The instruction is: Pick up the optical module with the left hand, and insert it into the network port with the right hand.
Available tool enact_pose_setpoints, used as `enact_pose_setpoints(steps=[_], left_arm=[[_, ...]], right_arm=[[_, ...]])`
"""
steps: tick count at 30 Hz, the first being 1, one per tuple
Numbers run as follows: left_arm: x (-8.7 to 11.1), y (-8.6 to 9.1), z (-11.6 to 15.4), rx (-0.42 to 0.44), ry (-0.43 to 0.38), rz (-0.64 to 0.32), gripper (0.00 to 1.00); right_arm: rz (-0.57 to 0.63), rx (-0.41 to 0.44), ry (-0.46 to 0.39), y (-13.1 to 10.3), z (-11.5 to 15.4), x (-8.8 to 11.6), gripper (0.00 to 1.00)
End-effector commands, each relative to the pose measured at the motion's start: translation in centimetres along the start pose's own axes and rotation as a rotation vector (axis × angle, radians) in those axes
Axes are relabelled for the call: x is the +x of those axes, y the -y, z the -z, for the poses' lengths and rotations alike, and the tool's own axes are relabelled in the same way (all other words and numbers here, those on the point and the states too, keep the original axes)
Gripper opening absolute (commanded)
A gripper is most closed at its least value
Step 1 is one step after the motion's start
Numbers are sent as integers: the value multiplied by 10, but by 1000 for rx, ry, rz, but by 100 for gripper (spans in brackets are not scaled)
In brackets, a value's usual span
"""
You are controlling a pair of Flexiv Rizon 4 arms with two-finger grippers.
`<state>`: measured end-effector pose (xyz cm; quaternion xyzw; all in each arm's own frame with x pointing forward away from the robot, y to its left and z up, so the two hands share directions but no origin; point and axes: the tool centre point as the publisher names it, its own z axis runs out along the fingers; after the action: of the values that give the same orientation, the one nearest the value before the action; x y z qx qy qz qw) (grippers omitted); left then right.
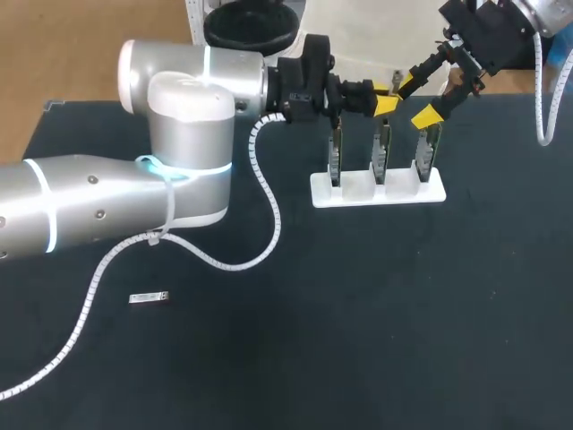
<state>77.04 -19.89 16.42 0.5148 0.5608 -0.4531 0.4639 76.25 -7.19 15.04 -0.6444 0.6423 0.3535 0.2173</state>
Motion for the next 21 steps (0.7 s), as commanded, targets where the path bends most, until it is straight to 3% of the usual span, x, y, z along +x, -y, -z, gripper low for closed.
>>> enact_pose_setpoints(steps=[1,21], left_arm=[[2,1,2,-8,4,5,0],[7,-1,7,-22,-4,39,0]], right_arm=[[0,3,0,-1,0,0,100],[0,3,0,-1,0,0,100]])
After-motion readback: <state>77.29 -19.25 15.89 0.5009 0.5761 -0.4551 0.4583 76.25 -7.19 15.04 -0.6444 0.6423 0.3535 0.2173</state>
